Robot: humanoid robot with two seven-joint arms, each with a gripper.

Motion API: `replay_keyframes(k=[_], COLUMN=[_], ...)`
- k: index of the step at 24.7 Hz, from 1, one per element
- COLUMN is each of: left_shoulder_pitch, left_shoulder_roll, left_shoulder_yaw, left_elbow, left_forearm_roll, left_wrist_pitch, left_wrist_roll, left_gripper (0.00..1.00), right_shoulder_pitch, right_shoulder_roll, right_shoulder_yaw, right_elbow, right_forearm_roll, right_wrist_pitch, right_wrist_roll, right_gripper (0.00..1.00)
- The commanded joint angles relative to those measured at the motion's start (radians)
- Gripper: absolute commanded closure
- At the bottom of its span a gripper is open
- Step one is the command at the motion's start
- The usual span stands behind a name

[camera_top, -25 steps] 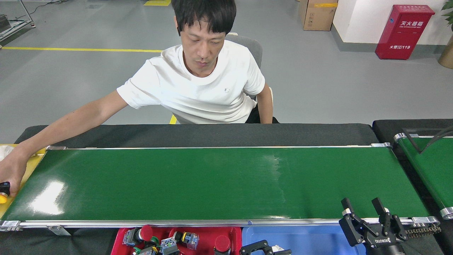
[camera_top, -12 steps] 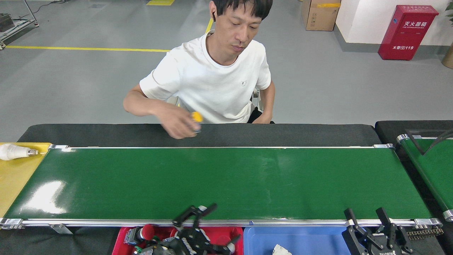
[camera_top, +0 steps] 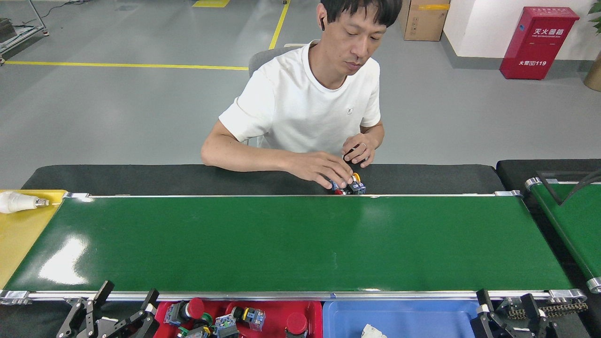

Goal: Pick switch part from conveyor to tray

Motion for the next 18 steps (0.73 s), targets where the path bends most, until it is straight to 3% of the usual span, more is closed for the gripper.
replay_keyframes(k=[1,7,10,14,18], left_shoulder_pitch=[-0.019,0.001,0.067,0.104,0.122], left_shoulder_roll=[0.005,0.011,0.034,0.079,0.165], left_shoulder_yaw=[0.032,0.015,-0.065,-0.151,-0.265], left_elbow=[0.014,0.014,-0.01,-0.03,-0.044], left_forearm_roll=[0.004,0.011,0.011,0.011,0.019], left_wrist_pitch=[0.017,0.026,0.206,0.365,0.513], left_wrist_roll=[0.016,0.04,0.086,0.091,0.091], left_gripper=[0.0,0.0,0.0,0.0,0.0], right_shoulder_pitch=[0.002,0.033,0.039,0.062,0.067], right_shoulder_roll=[-0.012,-0.014,-0.027,-0.04,-0.04], right_shoulder_yaw=[-0.005,-0.007,-0.007,-0.022,-0.028], right_elbow=[-0.014,-0.014,-0.014,-0.014,-0.014], right_forearm_roll=[0.0,0.0,0.0,0.0,0.0], right_wrist_pitch=[-0.04,-0.063,-0.069,-0.068,-0.068], right_wrist_roll=[0.003,0.003,0.003,-0.001,-0.001], right_gripper=[0.0,0.0,0.0,0.0,0.0])
